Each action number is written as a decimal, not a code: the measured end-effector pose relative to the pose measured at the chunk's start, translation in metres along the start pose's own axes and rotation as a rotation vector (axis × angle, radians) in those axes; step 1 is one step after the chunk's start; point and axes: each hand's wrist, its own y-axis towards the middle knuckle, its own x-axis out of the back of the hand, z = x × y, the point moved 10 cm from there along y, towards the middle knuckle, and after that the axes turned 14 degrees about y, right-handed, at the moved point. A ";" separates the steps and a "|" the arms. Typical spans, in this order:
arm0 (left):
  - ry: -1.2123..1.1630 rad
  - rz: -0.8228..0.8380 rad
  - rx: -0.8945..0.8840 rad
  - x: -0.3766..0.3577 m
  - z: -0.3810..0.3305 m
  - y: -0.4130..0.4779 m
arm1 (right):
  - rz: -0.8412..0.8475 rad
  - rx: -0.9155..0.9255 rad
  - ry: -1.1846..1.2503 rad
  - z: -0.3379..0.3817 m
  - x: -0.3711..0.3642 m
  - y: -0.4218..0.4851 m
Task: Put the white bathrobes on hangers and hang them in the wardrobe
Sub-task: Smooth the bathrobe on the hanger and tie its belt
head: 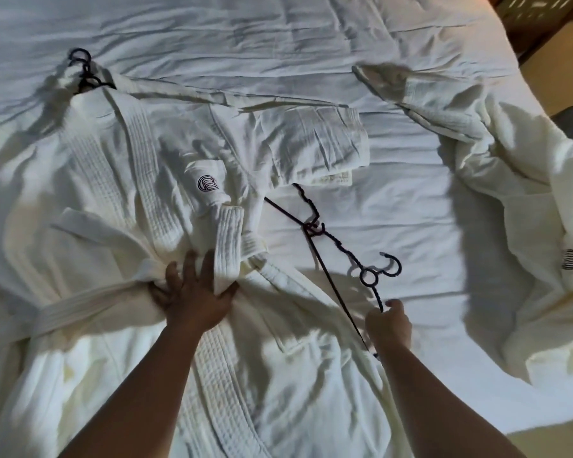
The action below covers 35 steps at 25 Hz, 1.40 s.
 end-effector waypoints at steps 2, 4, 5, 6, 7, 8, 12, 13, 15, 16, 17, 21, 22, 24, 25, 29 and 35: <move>-0.004 -0.011 -0.002 0.002 0.001 0.000 | -0.007 -0.018 0.065 0.000 0.004 -0.002; -0.001 0.001 -0.007 0.001 0.000 0.001 | -0.060 -0.060 0.053 -0.011 0.022 -0.007; 0.000 0.013 -0.010 0.000 0.000 0.001 | -0.093 -0.110 0.045 -0.024 0.034 -0.008; 0.002 0.026 -0.017 0.000 -0.001 0.002 | -0.123 -0.172 0.045 -0.038 0.046 -0.011; 0.008 0.038 -0.024 0.000 -0.001 0.002 | -0.148 -0.240 0.055 -0.054 0.057 -0.014; 0.016 0.050 -0.031 -0.001 -0.001 0.002 | -0.169 -0.300 0.077 -0.064 0.065 -0.020; 0.028 0.085 -0.048 0.002 -0.002 0.000 | -0.256 -0.256 0.276 -0.036 0.071 -0.040; 0.019 0.098 -0.055 0.005 -0.002 -0.001 | -0.241 -0.185 0.312 -0.011 0.062 -0.044; 0.023 0.198 -0.095 0.008 -0.005 -0.002 | -0.154 -0.006 0.331 0.044 0.037 -0.051; 0.032 0.277 -0.123 0.008 -0.004 -0.003 | -0.111 0.071 0.327 0.073 0.024 -0.058; 0.015 0.355 -0.157 0.009 -0.006 -0.009 | -0.069 0.126 0.313 0.096 0.012 -0.063; -0.360 0.576 -0.242 0.056 0.021 -0.016 | 0.039 0.343 0.218 0.205 -0.054 -0.075; -0.539 0.588 -0.235 0.078 0.035 -0.007 | 0.060 0.405 0.200 0.239 -0.074 -0.081; -0.990 0.510 -0.112 0.121 0.080 0.028 | 0.081 0.513 0.154 0.303 -0.115 -0.089; -1.140 0.393 -0.043 0.139 0.108 0.052 | 0.081 0.565 0.120 0.331 -0.132 -0.093; -0.985 -0.206 0.190 0.153 0.238 0.188 | 0.032 0.838 -0.057 0.448 -0.220 -0.107; -0.555 -0.620 0.155 0.143 0.295 0.361 | 0.042 1.121 -0.284 0.568 -0.332 -0.127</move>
